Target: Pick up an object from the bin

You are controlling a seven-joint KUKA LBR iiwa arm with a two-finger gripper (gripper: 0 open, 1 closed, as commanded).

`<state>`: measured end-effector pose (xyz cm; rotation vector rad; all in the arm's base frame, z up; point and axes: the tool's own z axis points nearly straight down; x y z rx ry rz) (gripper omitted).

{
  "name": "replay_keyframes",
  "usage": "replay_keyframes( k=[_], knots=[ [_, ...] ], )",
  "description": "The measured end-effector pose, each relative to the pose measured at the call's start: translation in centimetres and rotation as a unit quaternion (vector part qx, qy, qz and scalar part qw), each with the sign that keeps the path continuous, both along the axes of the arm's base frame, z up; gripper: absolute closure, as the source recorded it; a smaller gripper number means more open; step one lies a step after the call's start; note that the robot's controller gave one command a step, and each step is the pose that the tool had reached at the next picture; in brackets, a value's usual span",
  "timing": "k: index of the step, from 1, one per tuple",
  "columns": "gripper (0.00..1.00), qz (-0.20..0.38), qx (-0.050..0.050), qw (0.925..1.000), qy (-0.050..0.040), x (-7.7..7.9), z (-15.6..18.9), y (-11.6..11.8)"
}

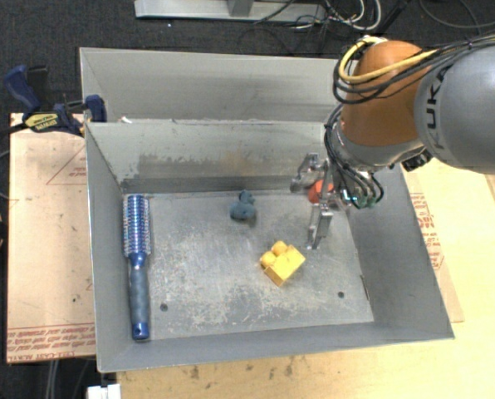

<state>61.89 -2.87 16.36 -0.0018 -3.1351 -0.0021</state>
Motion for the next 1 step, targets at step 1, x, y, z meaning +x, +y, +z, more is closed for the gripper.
replay_keyframes(
  k=[1],
  knots=[
    [1.0, 0.001, 0.0, 1.0, -0.0041, 0.18, 0.49, 0.01]
  ],
)
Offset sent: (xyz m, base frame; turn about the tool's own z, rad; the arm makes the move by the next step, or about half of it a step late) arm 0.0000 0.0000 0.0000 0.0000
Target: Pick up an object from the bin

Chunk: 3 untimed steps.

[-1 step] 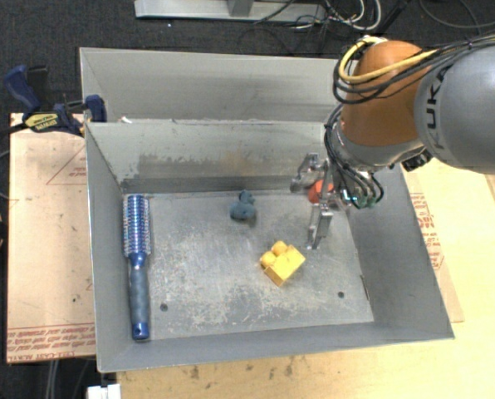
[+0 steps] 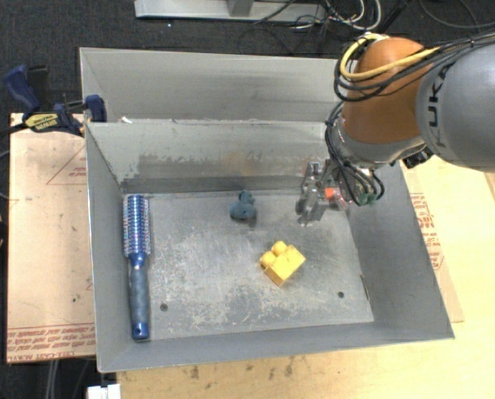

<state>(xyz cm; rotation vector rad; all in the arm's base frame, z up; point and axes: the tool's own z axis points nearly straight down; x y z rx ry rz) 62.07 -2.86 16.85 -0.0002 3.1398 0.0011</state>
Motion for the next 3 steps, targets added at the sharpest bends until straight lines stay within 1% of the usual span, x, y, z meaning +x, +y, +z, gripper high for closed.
replay_keyframes(
  k=[1, 2, 3],
  knots=[
    [0.0, 0.0, 0.0, 1.0, 0.0, 0.0, 0.0, 0.0],
    [0.0, 0.104, -0.001, 0.9946, -0.0022, -1.3, -9.2, 2.6],
    [0.0, 0.144, -0.002, 0.9895, -0.0123, -5.3, -9.2, 3.9]
  ],
)
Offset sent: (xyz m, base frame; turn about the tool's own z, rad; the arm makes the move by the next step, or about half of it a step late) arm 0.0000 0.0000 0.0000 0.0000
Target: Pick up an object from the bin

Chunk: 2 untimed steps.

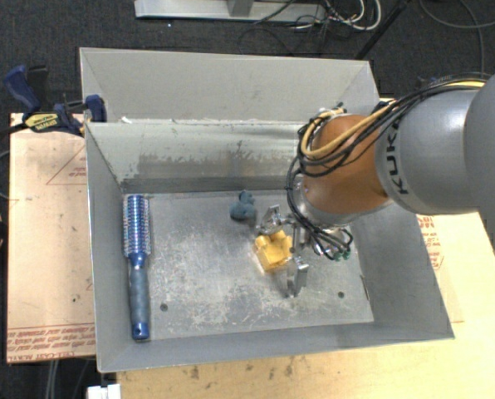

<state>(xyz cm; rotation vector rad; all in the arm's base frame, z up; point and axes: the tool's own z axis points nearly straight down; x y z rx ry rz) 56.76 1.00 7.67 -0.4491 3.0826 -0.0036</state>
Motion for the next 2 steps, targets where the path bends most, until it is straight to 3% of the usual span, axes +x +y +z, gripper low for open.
replay_keyframes(
  k=[1, 2],
  knots=[
    [1.0, 0.0, 0.001, 1.0, -0.0007, 0.1, 0.0, 0.1],
    [1.0, 0.014, -0.001, 0.9999, 0.007, 0.2, 12.9, -0.4]
  ],
)
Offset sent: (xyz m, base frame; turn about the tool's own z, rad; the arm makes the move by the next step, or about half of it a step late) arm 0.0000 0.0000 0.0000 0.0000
